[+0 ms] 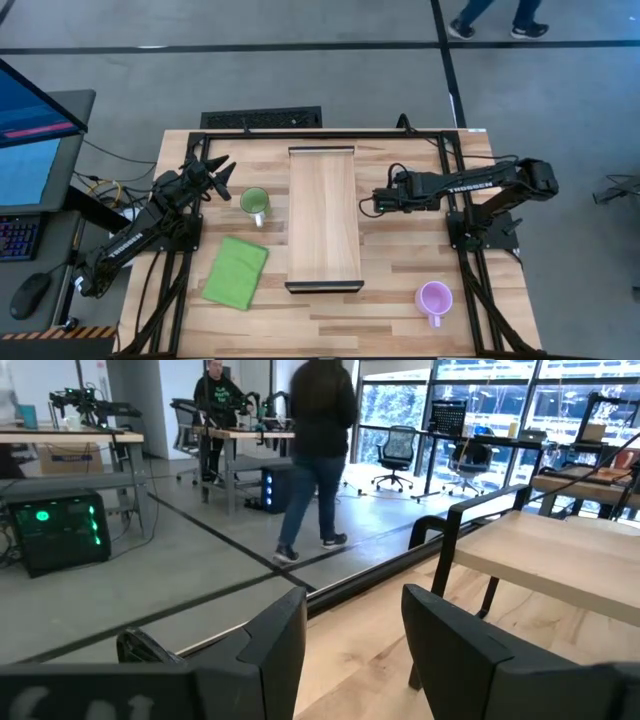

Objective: Stack small to large cups/mugs on shelf
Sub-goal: Put the light green mug on the shelf

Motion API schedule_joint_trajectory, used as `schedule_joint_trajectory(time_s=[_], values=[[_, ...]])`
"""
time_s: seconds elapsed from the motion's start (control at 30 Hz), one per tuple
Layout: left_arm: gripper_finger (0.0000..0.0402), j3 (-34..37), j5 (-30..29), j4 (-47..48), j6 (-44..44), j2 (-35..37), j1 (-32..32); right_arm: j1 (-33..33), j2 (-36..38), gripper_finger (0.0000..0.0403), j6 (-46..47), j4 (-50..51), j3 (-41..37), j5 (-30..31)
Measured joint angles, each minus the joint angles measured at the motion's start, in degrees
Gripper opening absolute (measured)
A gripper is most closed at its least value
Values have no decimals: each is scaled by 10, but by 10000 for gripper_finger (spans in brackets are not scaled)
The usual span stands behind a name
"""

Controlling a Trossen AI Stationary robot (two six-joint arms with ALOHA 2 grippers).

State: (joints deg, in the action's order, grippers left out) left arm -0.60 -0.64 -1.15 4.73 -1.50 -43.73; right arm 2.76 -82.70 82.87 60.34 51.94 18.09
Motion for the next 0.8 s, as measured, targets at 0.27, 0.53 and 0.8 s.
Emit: schedule_joint_trajectory(time_s=[0.27,0.53,0.8], values=[[158,0,0,0,0,0,0,0,0,249,-4,-16,0,0],[158,0,0,0,0,0,0,0,0,231,38,-17,0,0],[158,0,0,0,0,0,0,0,0,167,42,-17,0,27]])
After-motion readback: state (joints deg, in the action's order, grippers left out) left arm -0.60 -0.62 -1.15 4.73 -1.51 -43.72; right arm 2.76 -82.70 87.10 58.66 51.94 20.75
